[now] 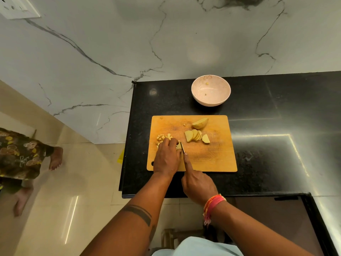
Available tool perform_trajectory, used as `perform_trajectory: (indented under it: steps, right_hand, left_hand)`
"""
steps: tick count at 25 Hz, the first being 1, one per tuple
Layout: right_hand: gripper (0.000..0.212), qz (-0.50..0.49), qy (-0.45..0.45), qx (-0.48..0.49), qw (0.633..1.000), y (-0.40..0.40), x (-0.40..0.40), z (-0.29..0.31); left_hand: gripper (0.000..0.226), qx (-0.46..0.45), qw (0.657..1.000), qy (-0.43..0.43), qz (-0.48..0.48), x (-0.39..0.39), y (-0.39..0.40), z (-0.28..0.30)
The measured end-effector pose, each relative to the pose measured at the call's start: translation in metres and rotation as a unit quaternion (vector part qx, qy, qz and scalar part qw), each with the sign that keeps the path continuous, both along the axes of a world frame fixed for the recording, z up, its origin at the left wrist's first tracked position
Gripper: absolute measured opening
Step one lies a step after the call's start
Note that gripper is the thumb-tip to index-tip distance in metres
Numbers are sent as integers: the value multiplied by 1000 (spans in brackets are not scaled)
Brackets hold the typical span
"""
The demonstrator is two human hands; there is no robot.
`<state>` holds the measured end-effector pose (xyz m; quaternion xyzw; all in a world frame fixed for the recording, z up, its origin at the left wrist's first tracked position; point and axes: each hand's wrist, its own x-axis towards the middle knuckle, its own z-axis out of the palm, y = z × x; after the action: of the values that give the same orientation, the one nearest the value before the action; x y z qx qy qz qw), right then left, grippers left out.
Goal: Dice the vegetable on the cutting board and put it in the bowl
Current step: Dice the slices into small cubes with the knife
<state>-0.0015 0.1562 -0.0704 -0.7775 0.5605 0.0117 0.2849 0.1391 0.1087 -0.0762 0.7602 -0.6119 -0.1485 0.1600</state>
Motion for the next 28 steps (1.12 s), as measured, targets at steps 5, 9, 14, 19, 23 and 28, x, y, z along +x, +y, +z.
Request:
perform_trajectory:
  steps: [5,9,14,19,23,28]
  right_hand:
    - [73,5,-21,-15,1000,-18,20,1]
    - [71,-30,-52,-33,998,-23,0,4]
    - [71,-88,-82,-64,991,-24,-29,7]
    - [70,-105,-91,-64,988,-28,-36,7]
    - [70,-108,-95,-75,987,-26,-35,9]
    - [70,-102,-99,-60,988,-17,-40,11]
  left_hand:
    - [27,-1,999,-23,28,18,-4,-2]
    - [24,-28,999,-2,15,13,-13,5]
    - [46,21,997,64,-42,-13,-40,12]
    - [52,68,993,74,-65,-24,-60,9]
    - [44,50,991,125,-20,-20,-62,12]
    - [37,18,969,241,49,-15,-35,9]
